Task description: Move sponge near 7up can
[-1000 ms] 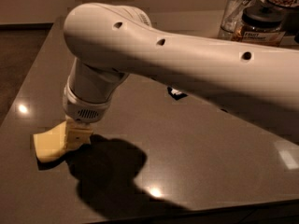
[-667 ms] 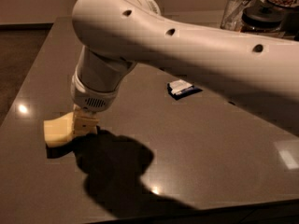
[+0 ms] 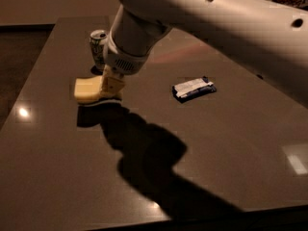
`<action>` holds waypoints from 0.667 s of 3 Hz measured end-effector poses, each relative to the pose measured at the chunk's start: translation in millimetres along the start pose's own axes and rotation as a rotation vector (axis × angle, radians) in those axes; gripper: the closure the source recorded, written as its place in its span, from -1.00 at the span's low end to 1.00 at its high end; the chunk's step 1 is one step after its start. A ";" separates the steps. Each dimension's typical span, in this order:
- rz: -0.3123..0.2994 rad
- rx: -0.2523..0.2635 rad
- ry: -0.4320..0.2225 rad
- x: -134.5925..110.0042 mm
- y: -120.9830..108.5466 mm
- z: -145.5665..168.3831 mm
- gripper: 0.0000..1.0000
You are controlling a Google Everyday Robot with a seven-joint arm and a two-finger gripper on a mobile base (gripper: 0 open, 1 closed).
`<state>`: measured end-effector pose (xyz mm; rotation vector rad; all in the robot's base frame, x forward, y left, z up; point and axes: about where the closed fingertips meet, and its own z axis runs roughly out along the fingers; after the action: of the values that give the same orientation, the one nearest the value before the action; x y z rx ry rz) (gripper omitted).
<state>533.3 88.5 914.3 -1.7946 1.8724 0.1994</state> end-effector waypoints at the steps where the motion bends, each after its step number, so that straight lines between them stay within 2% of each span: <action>1: 0.047 0.061 -0.004 10.3 -34.7 -7.5 1.00; 2: 0.067 0.097 -0.001 11.0 -58.4 -0.2 1.00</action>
Offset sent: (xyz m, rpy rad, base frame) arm 0.0885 -0.0182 0.0098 0.0288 -0.0835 -0.1494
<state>589.7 72.6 924.0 -1.6684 1.9101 0.1322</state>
